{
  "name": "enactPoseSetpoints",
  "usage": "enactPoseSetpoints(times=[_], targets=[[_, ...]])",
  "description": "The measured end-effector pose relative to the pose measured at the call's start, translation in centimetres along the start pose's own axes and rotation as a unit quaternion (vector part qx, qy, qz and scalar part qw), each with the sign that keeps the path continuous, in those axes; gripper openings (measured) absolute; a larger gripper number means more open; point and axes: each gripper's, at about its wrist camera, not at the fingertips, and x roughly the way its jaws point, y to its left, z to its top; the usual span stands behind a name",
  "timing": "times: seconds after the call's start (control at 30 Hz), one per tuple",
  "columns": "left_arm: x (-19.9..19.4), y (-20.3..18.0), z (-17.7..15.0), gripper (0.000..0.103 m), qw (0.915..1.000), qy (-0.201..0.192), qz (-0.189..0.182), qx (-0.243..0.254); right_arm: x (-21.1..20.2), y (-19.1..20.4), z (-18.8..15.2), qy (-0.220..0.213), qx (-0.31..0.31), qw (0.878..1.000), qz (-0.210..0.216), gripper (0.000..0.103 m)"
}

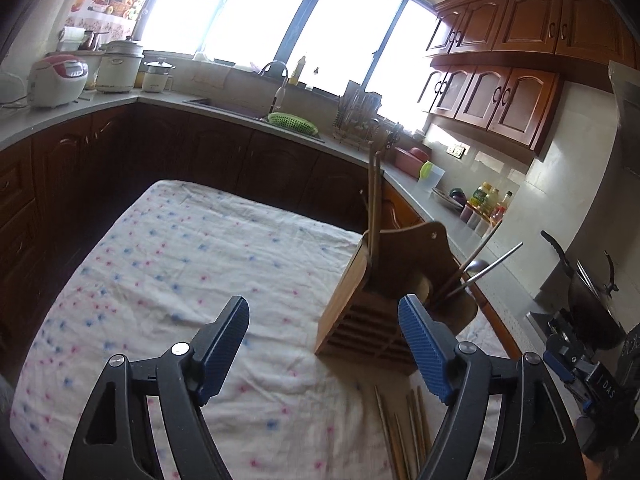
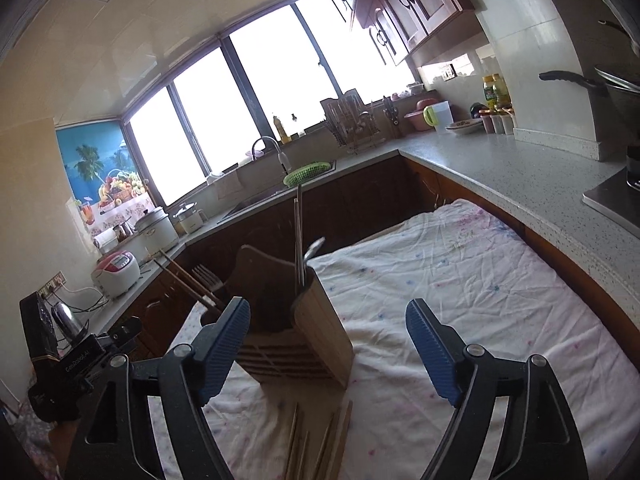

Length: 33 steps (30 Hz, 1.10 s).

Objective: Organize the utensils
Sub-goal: 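Move both tools back to the chopsticks lying beside the caddy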

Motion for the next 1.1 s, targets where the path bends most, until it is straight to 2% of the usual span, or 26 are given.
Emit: enactPoseSetpoints(times=[0.27,0.3,0.43,0.53,0.63,0.73,0.8,0.93,1.1], targets=[[-4.5,2.2,-4.4,0.079,0.9981,0.042,0.027,-0.035,0.0,0.7,-6.6,0.092,-0.035,0.995,-0.008,0.081],[-4.8,2.6,-4.8,0.079,0.9976,0.049,0.029,-0.039,0.3,1.1,-7.5,0.109,-0.045,0.993,-0.005,0.079],[-6.1,2.6,-6.1,0.079,0.9964,0.065,0.041,-0.034,2.2,3.1,-11.2,0.175,-0.099,0.979,-0.015,0.058],[-6.7,2.2,-6.5,0.079,0.9961,0.074,0.039,-0.03,3.6,3.9,-13.2,0.214,-0.122,0.969,-0.022,0.052],[-6.7,1.3,-6.8,0.079,0.9957,0.084,0.035,-0.015,4.4,4.1,-14.4,0.238,-0.153,0.958,-0.055,0.049],[-6.2,-0.1,-7.2,0.079,0.9947,0.098,0.03,0.011,4.0,3.2,-14.4,0.239,-0.157,0.955,-0.073,0.046],[-4.9,-1.4,-7.4,0.079,0.9913,0.124,0.02,0.038,3.4,2.1,-14.0,0.239,-0.139,0.958,-0.08,0.046],[-2.3,-4.9,-7.9,0.078,0.9843,0.156,0.004,0.081,1.7,-0.8,-13.1,0.226,-0.079,0.968,-0.073,0.046],[1.6,-9.2,-8.4,0.076,0.9735,0.185,0.008,0.135,-0.9,-3.3,-11.7,0.186,-0.029,0.979,-0.074,0.047]])
